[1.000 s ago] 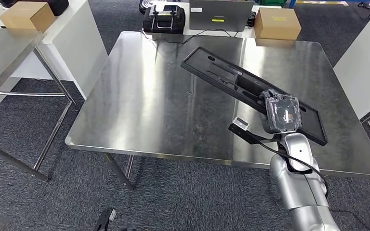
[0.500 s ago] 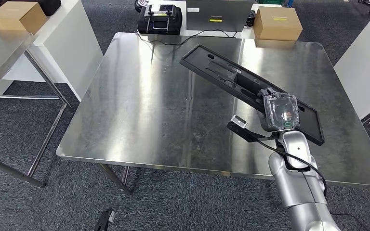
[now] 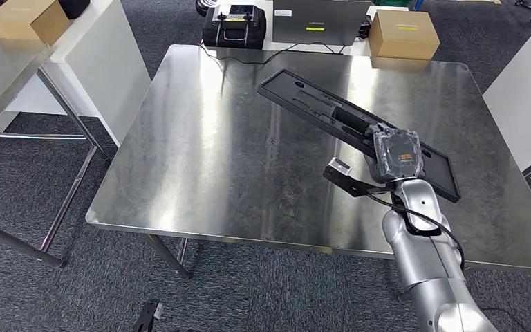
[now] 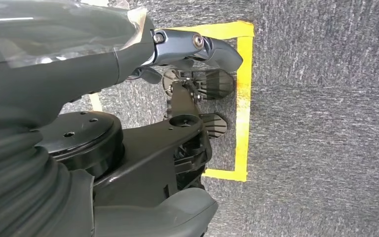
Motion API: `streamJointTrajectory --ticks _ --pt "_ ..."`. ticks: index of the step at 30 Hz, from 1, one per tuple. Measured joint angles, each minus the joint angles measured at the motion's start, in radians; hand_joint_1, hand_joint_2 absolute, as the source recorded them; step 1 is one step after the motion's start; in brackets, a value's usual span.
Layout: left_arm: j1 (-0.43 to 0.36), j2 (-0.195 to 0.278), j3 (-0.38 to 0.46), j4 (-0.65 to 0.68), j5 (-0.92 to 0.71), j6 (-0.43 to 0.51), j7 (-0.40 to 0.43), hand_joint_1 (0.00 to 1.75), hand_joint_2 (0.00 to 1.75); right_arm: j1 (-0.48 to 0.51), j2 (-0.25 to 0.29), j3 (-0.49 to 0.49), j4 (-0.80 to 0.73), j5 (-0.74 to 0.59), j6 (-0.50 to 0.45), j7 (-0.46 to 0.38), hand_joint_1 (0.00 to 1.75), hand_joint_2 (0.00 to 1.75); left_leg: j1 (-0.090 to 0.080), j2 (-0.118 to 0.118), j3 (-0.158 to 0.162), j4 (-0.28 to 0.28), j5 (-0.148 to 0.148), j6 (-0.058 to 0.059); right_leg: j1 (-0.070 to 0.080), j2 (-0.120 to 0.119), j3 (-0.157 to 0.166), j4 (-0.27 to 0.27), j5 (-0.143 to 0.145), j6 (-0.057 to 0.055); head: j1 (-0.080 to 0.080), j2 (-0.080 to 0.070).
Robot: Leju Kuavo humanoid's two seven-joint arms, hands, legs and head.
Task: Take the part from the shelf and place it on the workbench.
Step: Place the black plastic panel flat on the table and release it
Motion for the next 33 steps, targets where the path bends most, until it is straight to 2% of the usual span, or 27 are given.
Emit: streamJointTrajectory --ticks 6,10,33 --pt "-0.004 -0.003 0.000 0.000 -0.011 -0.006 -0.010 0.00 1.75 -0.120 0.000 0.000 0.194 -0.018 0.038 0.035 1.75 1.75 0.001 0.000 0.001 0.000 0.001 0.001 -0.002 0.000 -0.001 0.000 0.001 0.001 0.000 0.000" --pt "-0.005 -0.004 0.000 0.000 -0.012 -0.005 -0.011 0.00 1.75 -0.156 0.000 -0.001 0.268 -0.025 0.042 0.040 1.75 1.75 0.001 0.000 0.001 0.000 0.001 0.001 -0.002 -0.001 -0.001 0.000 0.001 0.001 0.000 0.000" --pt "-0.005 -0.014 0.000 0.000 0.001 0.010 -0.040 0.00 1.75 -0.167 0.019 -0.008 0.396 -0.043 0.073 0.034 1.75 1.75 0.002 0.000 -0.002 -0.001 0.000 0.001 -0.002 0.000 -0.005 -0.001 0.000 0.001 0.000 0.000"
